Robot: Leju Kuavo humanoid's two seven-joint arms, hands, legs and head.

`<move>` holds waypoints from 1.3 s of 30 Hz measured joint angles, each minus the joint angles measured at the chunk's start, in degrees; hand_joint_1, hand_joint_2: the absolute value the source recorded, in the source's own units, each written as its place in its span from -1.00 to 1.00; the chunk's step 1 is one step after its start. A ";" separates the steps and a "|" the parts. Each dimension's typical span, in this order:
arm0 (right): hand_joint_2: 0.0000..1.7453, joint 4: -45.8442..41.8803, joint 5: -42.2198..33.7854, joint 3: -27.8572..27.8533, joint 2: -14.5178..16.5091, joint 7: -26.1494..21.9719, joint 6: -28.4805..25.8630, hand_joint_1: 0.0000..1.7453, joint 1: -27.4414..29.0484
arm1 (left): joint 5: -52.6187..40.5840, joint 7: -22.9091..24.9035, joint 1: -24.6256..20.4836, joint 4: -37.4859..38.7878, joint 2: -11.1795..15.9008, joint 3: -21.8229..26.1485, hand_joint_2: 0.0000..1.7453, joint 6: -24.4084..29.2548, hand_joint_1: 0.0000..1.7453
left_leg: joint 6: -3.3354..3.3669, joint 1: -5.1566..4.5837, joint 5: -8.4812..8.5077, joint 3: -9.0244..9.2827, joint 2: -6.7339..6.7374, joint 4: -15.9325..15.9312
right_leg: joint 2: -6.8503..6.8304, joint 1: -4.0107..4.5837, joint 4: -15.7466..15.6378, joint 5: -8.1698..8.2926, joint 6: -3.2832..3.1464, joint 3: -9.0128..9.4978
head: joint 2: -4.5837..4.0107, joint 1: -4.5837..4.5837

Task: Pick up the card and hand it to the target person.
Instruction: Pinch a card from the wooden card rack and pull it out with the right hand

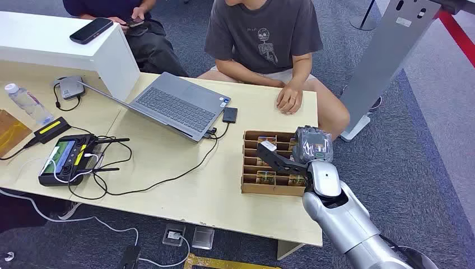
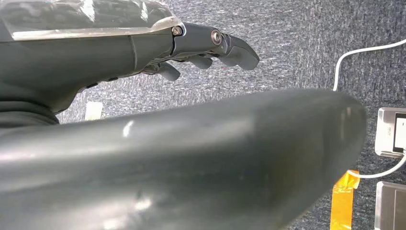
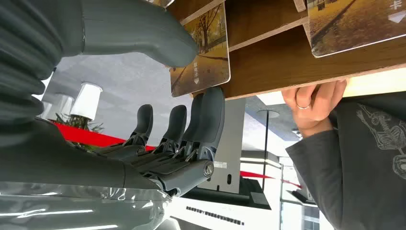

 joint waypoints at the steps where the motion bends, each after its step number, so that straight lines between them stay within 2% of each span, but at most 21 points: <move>1: 1.00 0.02 0.00 0.00 0.01 0.00 0.00 0.07 0.00 | 0.00 0.00 0.00 0.00 0.00 0.00 -1.00 0.00 -1.00 | 0.00 0.00 0.00 0.00 0.00 0.00 | 0.00 0.00 0.00 0.00 0.00 0.00 | 0.00 0.00; 15: 1.00 0.62 0.46 0.06 0.39 0.34 0.08 0.09 0.00 | -0.05 -0.09 0.00 0.00 0.00 0.00 -1.00 -0.01 -1.00 | 0.00 0.00 0.00 0.02 0.00 0.00 | 0.00 0.00 0.00 0.00 0.00 0.02 | 0.00 0.03; 21: 1.00 0.84 0.46 0.08 0.50 0.39 0.08 0.18 0.04 | -0.19 -0.14 0.00 0.00 0.01 -0.02 -1.00 -0.10 -1.00 | 0.00 0.00 0.00 0.03 0.00 0.00 | 0.00 0.00 0.00 0.00 0.00 0.02 | 0.00 0.02; 30: 1.00 1.21 0.48 0.09 0.64 0.52 0.16 0.59 0.12 | -0.28 -0.14 0.00 0.00 0.02 -0.02 -1.00 -0.16 -1.00 | 0.00 0.00 0.00 0.07 0.00 0.00 | 0.00 0.00 0.00 0.00 0.00 0.06 | 0.00 0.02; 39: 1.00 1.44 0.47 0.07 0.86 0.14 -0.22 0.70 0.08 | -0.27 -0.13 0.00 0.00 0.07 -0.02 -1.00 -0.17 -1.00 | 0.00 0.00 0.00 0.10 0.00 0.00 | 0.00 0.00 0.00 0.00 0.00 0.10 | 0.00 0.02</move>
